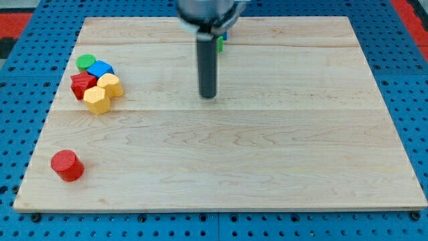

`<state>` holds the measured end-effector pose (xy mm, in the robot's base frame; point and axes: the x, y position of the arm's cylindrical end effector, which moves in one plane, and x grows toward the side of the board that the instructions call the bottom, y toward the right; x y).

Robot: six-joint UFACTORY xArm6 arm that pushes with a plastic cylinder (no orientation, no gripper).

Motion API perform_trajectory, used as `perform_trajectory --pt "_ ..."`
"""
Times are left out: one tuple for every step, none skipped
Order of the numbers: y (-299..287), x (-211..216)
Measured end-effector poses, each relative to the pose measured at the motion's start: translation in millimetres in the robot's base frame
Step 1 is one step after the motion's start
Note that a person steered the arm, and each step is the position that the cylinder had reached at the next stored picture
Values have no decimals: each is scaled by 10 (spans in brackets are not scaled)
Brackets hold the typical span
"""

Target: Separate the green circle and blue cube from the group of blocks

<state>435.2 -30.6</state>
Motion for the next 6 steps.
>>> perform_trajectory --pt "-785 360" --pt "-1705 362" --pt "-2499 433" --pt "-2679 59" --pt "-2474 -332" --pt "-2307 -546"
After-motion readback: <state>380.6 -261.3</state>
